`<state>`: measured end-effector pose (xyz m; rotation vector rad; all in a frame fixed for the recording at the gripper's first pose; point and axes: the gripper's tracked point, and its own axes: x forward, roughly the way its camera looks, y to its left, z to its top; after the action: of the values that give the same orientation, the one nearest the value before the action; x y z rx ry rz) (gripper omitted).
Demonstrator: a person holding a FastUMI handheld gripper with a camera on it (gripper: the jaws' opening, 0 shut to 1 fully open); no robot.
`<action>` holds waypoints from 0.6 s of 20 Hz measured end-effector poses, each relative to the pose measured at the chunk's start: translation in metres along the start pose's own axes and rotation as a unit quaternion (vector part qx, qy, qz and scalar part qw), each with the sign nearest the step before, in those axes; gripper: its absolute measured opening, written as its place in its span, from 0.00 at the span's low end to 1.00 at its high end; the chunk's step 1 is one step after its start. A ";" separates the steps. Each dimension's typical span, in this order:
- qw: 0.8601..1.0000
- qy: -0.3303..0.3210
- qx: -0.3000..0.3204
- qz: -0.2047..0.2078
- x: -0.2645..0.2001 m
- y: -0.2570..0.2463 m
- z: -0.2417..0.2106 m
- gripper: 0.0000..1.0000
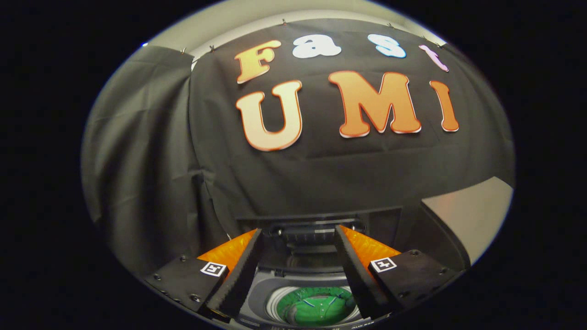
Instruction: Put the clothes into the washing machine and then close the washing machine lid.
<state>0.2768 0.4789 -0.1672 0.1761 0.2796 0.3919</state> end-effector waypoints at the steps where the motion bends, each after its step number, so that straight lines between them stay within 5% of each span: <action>1: 1.000 -0.011 0.002 -0.001 0.000 -0.004 0.015 0.98; 6: 0.999 -0.040 0.010 -0.002 0.025 -0.011 0.072 0.98; 12: 1.000 0.008 0.007 -0.009 0.086 -0.026 0.059 0.98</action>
<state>0.3805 0.4828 -0.1373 0.1834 0.2992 0.3732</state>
